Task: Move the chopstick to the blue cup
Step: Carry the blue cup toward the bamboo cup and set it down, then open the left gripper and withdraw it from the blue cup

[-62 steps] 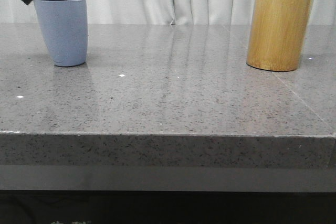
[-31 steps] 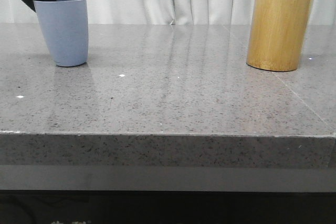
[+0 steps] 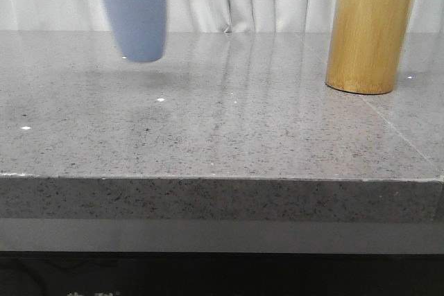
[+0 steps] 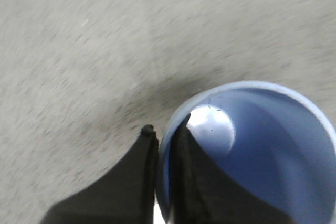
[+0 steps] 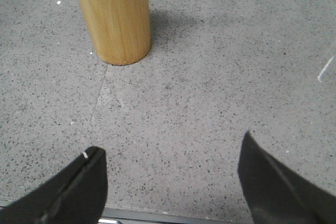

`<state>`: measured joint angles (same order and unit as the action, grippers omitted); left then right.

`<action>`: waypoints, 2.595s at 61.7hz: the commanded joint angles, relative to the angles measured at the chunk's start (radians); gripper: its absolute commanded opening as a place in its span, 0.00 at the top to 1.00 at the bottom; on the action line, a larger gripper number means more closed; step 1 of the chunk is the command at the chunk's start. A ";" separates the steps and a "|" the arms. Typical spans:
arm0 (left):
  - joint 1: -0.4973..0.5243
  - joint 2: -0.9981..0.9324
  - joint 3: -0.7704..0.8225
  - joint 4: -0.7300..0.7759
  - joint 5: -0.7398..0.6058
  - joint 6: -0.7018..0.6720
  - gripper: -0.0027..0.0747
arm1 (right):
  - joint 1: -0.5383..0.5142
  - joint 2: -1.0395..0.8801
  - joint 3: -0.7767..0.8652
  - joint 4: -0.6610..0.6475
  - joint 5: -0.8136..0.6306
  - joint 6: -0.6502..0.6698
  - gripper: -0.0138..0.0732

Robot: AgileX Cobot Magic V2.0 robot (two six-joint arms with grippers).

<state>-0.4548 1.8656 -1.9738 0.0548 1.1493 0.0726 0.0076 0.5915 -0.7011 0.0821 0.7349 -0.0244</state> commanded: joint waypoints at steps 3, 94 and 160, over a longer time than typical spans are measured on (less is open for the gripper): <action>-0.055 -0.013 -0.120 -0.008 -0.005 -0.005 0.99 | -0.005 0.007 -0.027 0.005 -0.066 -0.008 0.22; -0.149 0.201 -0.341 -0.118 0.104 -0.006 0.66 | -0.005 0.007 -0.023 0.007 -0.066 -0.007 0.22; -0.078 -0.768 0.627 -0.165 -0.138 -0.002 0.66 | -0.043 0.465 -0.461 0.090 -0.117 0.224 0.22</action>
<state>-0.5337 1.1973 -1.4251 -0.1042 1.1038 0.0726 -0.0081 1.0139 -1.0704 0.1419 0.6559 0.1998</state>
